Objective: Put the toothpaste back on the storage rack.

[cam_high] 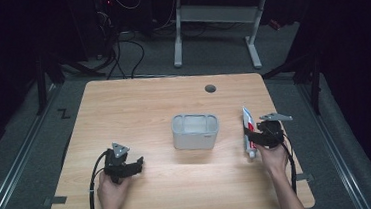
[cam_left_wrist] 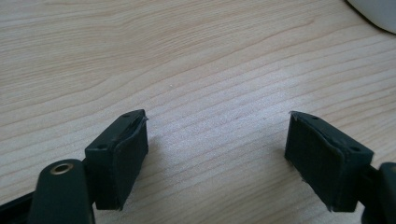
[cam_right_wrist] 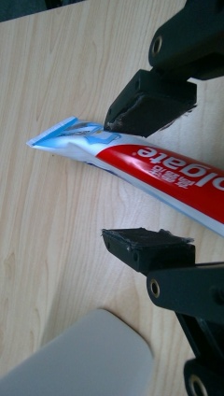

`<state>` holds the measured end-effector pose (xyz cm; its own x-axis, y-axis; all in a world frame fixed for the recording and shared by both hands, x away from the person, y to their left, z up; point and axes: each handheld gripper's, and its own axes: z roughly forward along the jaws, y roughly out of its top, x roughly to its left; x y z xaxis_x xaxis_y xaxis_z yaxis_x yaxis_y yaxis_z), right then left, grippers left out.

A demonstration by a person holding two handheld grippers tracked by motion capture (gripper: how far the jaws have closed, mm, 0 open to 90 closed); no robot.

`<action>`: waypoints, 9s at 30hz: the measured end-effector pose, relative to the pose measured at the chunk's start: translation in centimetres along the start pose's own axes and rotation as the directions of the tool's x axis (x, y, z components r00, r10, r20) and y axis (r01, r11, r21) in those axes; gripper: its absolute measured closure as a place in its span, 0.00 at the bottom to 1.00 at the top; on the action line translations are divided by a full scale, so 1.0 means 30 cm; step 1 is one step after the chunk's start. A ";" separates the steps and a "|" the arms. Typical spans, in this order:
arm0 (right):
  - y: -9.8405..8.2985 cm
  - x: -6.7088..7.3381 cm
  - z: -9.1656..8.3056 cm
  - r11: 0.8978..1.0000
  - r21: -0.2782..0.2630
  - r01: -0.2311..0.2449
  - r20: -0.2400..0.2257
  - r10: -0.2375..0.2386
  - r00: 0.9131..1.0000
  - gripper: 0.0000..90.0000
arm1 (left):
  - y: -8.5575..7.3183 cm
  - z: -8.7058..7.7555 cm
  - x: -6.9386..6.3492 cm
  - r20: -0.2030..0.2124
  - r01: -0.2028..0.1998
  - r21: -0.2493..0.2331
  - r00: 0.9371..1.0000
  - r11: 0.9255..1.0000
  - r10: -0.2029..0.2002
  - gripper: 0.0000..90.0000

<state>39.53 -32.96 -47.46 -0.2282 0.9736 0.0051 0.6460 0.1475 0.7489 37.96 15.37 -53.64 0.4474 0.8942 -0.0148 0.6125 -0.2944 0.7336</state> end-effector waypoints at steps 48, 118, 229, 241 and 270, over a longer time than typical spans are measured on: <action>0.092 -0.078 0.250 0.943 0.309 -0.122 0.053 0.111 0.992 0.59 | 0.000 0.000 -0.002 -0.001 -0.004 -0.001 1.000 1.000 0.004 0.24; 0.090 0.043 -0.044 0.999 0.009 0.047 -0.208 -0.044 0.977 0.77 | 0.000 0.000 -0.002 -0.001 -0.004 0.001 1.000 1.000 0.004 0.24; 0.555 0.461 -0.026 0.968 -0.198 0.157 -0.427 -0.230 0.875 0.77 | 0.000 0.000 -0.003 0.004 -0.010 0.000 1.000 1.000 0.010 0.24; 0.544 0.481 0.003 0.970 -0.184 0.160 -0.438 -0.227 0.870 0.76 | 0.000 0.000 -0.003 0.005 -0.012 0.001 1.000 1.000 0.012 0.24; 0.487 0.479 0.032 0.968 -0.142 0.208 -0.419 -0.249 0.873 0.76 | 0.000 0.000 -0.003 0.006 -0.014 0.003 1.000 1.000 0.014 0.23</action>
<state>46.39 -16.63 -37.07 -0.6654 0.7403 0.0958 0.4746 0.3205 0.8197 37.91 15.29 -53.64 0.4602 0.8878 -0.0085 0.6078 -0.3081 0.7319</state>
